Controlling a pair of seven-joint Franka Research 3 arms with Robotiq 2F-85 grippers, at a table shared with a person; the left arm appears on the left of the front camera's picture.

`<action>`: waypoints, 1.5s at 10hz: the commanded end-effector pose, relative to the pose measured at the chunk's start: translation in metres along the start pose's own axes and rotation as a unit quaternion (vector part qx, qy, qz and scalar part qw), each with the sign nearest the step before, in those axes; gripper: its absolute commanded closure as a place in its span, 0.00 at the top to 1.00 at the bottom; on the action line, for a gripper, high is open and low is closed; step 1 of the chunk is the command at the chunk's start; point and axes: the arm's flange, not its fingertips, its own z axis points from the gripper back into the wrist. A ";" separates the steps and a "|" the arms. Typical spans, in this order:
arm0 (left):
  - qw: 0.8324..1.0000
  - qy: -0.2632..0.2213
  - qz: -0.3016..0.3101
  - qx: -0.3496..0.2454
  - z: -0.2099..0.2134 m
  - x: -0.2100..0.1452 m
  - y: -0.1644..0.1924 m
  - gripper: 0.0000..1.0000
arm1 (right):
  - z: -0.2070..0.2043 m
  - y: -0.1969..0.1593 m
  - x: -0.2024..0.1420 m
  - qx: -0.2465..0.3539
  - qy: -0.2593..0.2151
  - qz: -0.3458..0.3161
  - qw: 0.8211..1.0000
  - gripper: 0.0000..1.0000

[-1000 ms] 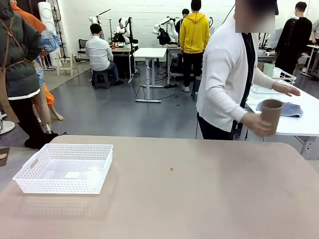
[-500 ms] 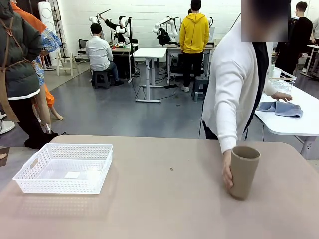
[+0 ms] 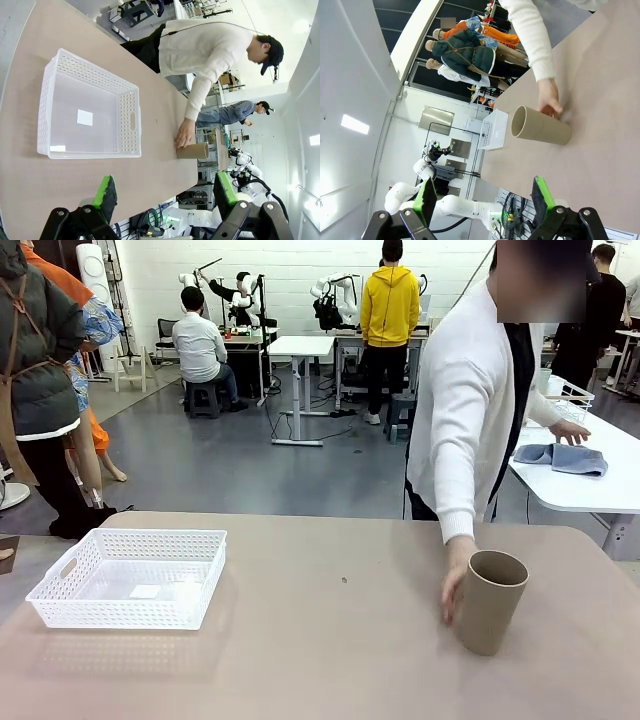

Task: Clean and organize the cups into the basket.
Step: Pick up the Organizing basket and move it to the center of the table, then pick up the Reusable plastic cup from the right side of the table and place it inside the Organizing basket.

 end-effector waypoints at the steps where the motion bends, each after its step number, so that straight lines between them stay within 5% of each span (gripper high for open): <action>1: 1.000 -0.001 -0.001 -0.005 0.001 0.001 -0.001 1.00 | 0.000 0.000 0.000 0.004 0.001 0.001 1.000 1.00; 2: 1.000 0.000 0.000 0.000 0.000 0.000 0.000 1.00 | 0.000 0.000 0.000 0.000 0.000 0.000 1.000 1.00; 3: 0.997 0.039 -0.043 0.055 -0.015 0.007 -0.004 1.00 | -0.008 0.003 -0.001 -0.023 0.035 0.122 0.992 1.00; 5: 0.953 0.070 -0.160 0.247 -0.052 0.028 -0.018 1.00 | -0.034 0.000 0.003 -0.039 0.086 0.242 0.966 1.00; 8: 0.881 0.139 -0.226 0.392 -0.102 0.038 -0.035 1.00 | -0.077 -0.015 0.011 -0.021 0.154 0.301 0.941 1.00; 10: 0.847 0.159 -0.245 0.443 -0.130 0.028 -0.032 1.00 | -0.101 -0.027 0.010 -0.011 0.184 0.305 0.934 1.00; 12: 0.838 0.162 -0.244 0.460 -0.147 0.020 -0.027 1.00 | -0.121 -0.030 0.003 -0.001 0.197 0.336 0.921 1.00; 14: 0.848 0.159 -0.226 0.451 -0.154 0.018 -0.022 1.00 | -0.124 -0.032 0.001 -0.024 0.203 0.278 0.939 1.00; 15: 0.839 0.174 -0.246 0.453 -0.150 0.020 -0.024 1.00 | -0.114 -0.028 0.013 -0.003 0.199 0.318 0.927 1.00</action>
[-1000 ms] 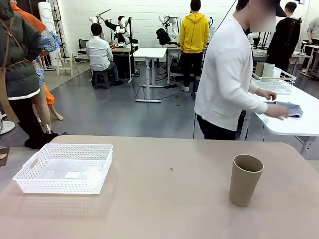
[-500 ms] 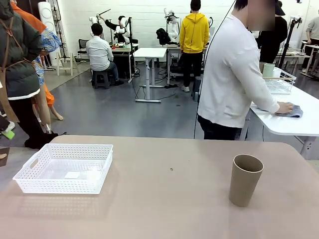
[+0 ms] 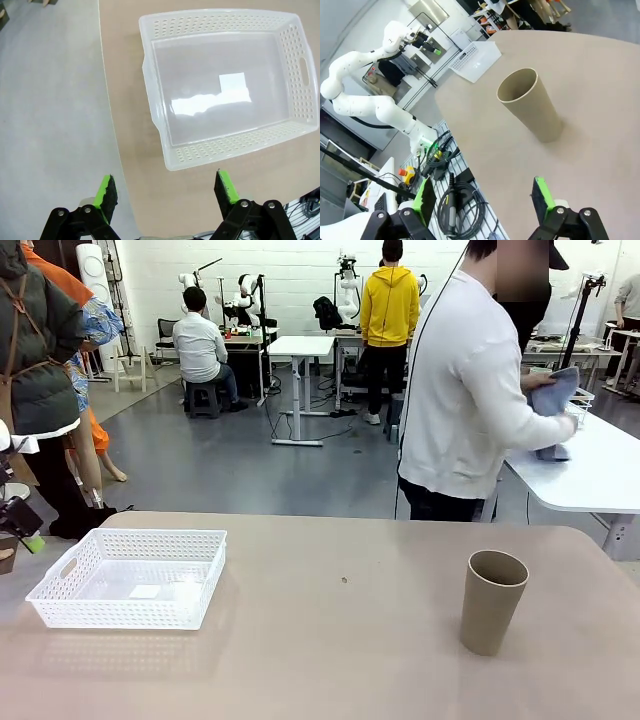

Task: Clean and organize the cups into the basket.
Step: Pick up the Organizing basket and move it to the center of the table, then pick up the Reusable plastic cup from the right side of the table and place it inside the Organizing basket.

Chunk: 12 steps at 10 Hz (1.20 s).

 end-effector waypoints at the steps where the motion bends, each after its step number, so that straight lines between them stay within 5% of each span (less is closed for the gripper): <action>1: 1.000 -0.001 -0.008 0.007 0.004 0.001 0.003 1.00 | 0.001 0.002 0.000 0.001 -0.003 0.009 1.000 1.00; 3: 1.000 -0.001 -0.008 0.007 0.004 0.001 0.003 1.00 | 0.000 0.000 0.000 0.000 -0.001 0.001 1.000 1.00; 6: 1.000 -0.001 -0.008 0.007 0.004 0.001 0.003 1.00 | -0.044 -0.003 0.010 -0.018 0.037 0.237 0.971 1.00; 12: 1.000 -0.001 -0.008 0.007 0.004 0.001 0.003 1.00 | -0.120 -0.036 0.012 -0.021 0.095 0.370 0.924 1.00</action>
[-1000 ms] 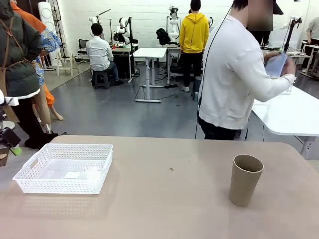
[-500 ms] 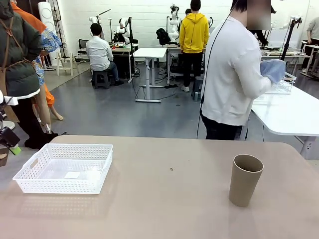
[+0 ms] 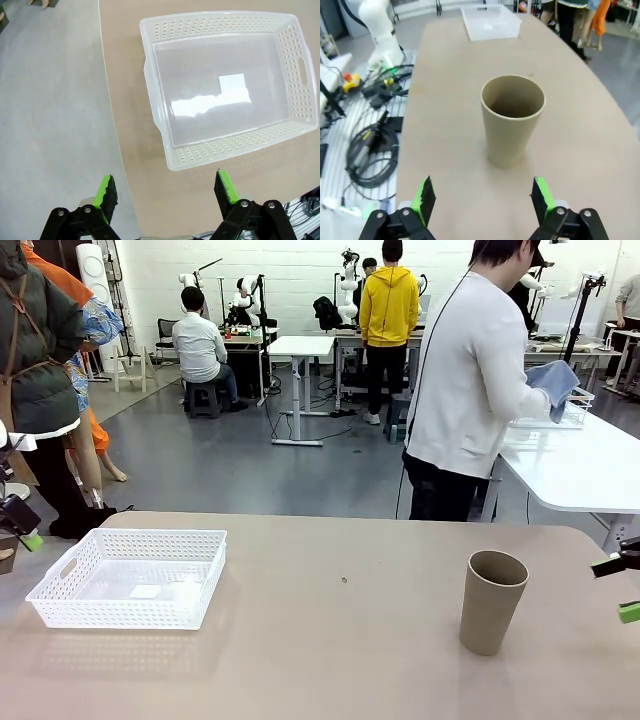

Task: Clean and organize the cups into the basket.
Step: Pick up the Organizing basket and move it to the center of the table, then pick up the Reusable plastic cup from the right side of the table and place it inside the Organizing basket.

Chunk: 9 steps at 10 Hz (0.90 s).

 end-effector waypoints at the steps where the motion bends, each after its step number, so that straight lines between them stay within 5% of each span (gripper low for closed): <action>1: 1.000 0.002 -0.003 0.008 0.001 0.000 0.000 1.00 | -0.043 0.026 -0.014 -0.009 -0.009 0.029 0.999 1.00; 8: 1.000 0.002 -0.003 0.008 0.001 0.000 0.000 1.00 | -0.082 0.012 -0.018 -0.014 0.008 -0.031 0.999 1.00; 9: 1.000 0.002 -0.003 0.008 0.001 0.000 0.000 1.00 | -0.066 -0.024 -0.017 0.022 0.010 0.003 1.000 1.00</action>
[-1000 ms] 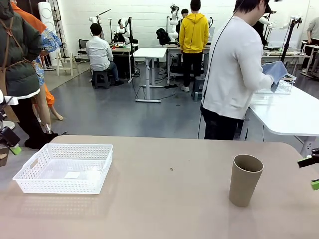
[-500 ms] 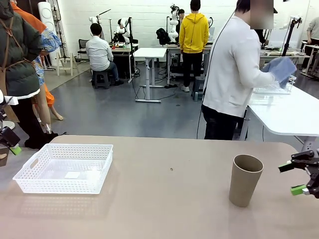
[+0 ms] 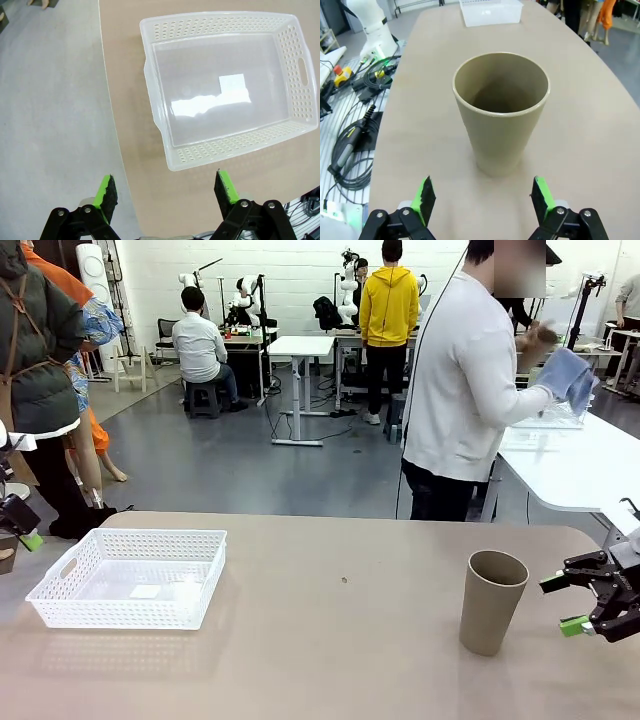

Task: Clean and organize the cups into the basket.
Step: Pick up the Organizing basket and move it to the center of the table, then pick up the Reusable plastic cup from the right side of the table and place it inside the Organizing basket.

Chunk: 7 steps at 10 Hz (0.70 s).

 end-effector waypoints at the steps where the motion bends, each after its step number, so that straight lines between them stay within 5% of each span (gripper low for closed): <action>1: 1.000 0.003 -0.002 0.008 0.000 0.000 0.000 1.00 | 0.001 0.002 0.002 0.008 -0.001 0.010 1.000 1.00; 7: 1.000 0.000 0.000 0.000 0.000 0.000 0.000 1.00 | -0.010 -0.003 -0.005 0.008 0.011 0.042 0.999 1.00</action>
